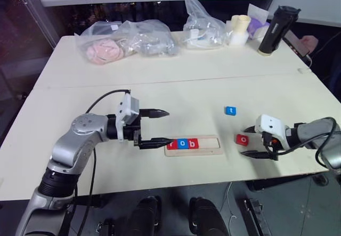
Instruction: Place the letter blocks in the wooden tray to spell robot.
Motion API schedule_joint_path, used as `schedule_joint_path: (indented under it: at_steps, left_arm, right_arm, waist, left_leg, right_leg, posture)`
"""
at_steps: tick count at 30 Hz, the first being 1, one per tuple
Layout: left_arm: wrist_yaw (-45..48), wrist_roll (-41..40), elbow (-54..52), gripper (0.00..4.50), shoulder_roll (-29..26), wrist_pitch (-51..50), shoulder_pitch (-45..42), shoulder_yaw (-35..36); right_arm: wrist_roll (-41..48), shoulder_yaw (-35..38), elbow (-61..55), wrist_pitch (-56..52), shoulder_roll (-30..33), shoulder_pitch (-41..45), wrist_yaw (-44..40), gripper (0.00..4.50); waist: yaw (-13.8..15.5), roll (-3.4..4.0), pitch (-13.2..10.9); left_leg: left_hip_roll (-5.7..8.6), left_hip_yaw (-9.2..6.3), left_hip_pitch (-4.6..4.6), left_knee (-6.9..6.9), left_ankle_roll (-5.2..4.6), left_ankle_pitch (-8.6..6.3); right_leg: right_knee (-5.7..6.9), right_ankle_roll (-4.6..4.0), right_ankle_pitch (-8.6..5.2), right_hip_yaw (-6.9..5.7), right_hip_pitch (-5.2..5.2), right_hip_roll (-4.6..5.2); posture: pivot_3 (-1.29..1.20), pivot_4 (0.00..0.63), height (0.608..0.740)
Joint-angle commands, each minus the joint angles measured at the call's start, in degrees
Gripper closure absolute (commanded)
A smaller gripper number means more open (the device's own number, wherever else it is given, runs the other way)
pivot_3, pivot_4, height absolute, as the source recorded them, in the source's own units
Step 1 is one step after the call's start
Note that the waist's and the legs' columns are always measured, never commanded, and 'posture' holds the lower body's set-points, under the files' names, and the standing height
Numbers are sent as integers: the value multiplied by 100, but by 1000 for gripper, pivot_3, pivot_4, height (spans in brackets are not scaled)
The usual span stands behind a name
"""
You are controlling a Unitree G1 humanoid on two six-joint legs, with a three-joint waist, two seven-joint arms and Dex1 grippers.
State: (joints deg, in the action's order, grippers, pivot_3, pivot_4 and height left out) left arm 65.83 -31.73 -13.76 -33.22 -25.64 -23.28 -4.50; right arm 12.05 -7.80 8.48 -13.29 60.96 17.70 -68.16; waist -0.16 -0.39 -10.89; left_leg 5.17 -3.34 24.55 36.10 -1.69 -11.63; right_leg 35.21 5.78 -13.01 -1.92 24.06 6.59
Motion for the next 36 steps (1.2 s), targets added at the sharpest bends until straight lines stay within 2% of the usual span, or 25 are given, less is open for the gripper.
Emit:
schedule_joint_path:
  at_steps: [1,2,5,7,8,10,14,22,36]
  left_arm:
    - [-11,-67,-205,0,-39,24,-25,50]
    - [-12,-60,-195,0,-34,27,-34,41]
    - [-19,-46,-189,0,-25,28,-45,22]
    - [-19,-50,-198,0,-34,25,-37,21]
    - [-21,-49,-205,0,-38,27,-34,20]
    - [-31,-55,-216,0,-40,21,-27,24]
    - [-37,-71,-265,0,-59,1,33,36]
    - [-51,-103,-357,0,-83,-37,115,36]
    - [-98,-118,-439,0,-184,-32,168,72]
  right_arm:
    - [-47,163,38,-8,-99,25,10,48]
    - [-58,171,33,-34,-124,16,14,48]
    - [-54,205,-48,-117,-202,-27,25,855]
    - [-70,217,-113,-179,-242,-26,48,1828]
    - [-79,227,-145,-199,-260,-22,71,2489]
    - [-62,256,-244,-236,-283,-21,83,3380]
    - [-112,299,-677,-244,-242,-50,84,3371]
    - [-163,-170,-1549,-541,-537,758,-229,3371]
    - [-377,-730,-2062,-855,-976,736,-157,3371]
  waist:
    - [1,0,0]
    - [1,0,0]
    - [1,0,0]
    - [4,1,0]
    - [9,1,0]
    - [28,1,0]
    - [85,2,1]
    - [93,1,1]
    - [94,1,0]
  left_leg:
    - [0,0,0,0,0,0]
    - [0,0,-1,1,0,0]
    - [-1,0,-2,1,0,1]
    - [-1,0,-3,2,-1,1]
    - [-1,0,-3,2,-1,1]
    - [-1,0,-3,3,0,1]
    - [-1,0,-2,2,0,1]
    - [-3,1,-2,1,8,-3]
    - [2,0,1,2,3,0]
  right_leg:
    - [0,-1,1,0,0,0]
    - [1,-1,1,1,0,-1]
    - [1,-2,2,1,-1,-2]
    - [2,-3,2,2,-1,-3]
    - [2,-3,3,2,-1,-3]
    - [2,-3,3,3,-1,-3]
    - [2,-3,4,4,2,-4]
    - [3,-3,4,6,4,-6]
    - [4,-2,4,6,6,-2]
  posture:
    - [0,150,738]
    - [0,150,738]
    - [0,150,738]
    - [0,150,738]
    - [0,150,738]
    - [0,150,738]
    - [0,150,738]
    - [0,150,738]
    - [0,150,738]
